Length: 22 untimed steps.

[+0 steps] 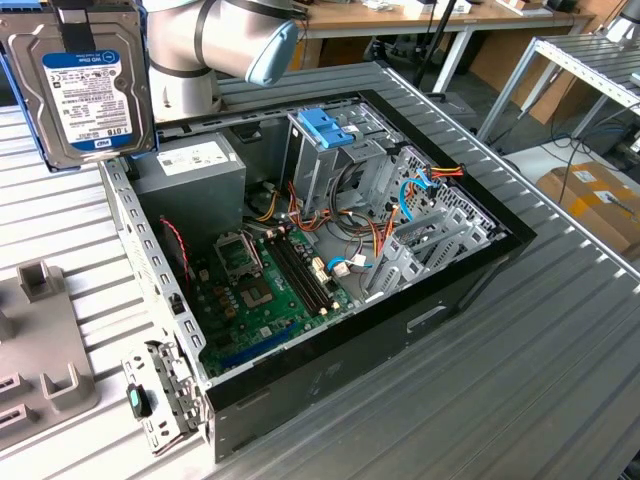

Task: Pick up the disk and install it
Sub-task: 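Pick up the disk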

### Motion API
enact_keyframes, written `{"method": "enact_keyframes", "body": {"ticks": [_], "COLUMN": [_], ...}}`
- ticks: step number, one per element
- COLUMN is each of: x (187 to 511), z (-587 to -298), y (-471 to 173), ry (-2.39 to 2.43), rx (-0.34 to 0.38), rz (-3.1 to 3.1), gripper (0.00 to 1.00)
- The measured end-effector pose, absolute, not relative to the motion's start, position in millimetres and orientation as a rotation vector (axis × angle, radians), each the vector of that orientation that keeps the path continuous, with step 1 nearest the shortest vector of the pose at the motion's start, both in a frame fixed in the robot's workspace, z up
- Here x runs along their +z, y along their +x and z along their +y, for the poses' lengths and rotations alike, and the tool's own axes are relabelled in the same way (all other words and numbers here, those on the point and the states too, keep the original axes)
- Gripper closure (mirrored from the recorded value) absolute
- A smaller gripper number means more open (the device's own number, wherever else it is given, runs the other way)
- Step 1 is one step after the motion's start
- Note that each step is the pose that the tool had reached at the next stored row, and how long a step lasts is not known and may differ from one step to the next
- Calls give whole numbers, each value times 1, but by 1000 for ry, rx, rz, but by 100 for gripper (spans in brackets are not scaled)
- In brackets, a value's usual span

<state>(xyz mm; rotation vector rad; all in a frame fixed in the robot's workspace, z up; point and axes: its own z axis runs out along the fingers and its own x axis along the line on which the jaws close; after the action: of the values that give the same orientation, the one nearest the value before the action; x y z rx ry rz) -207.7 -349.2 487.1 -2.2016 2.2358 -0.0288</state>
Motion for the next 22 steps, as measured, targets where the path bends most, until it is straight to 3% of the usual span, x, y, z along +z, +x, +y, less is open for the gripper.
{"method": "enact_keyframes", "body": {"ticks": [22], "x": [487], "z": [-349], "y": [-193], "ry": [-2202], "rx": [-29], "rz": [2236], "gripper": [65]}}
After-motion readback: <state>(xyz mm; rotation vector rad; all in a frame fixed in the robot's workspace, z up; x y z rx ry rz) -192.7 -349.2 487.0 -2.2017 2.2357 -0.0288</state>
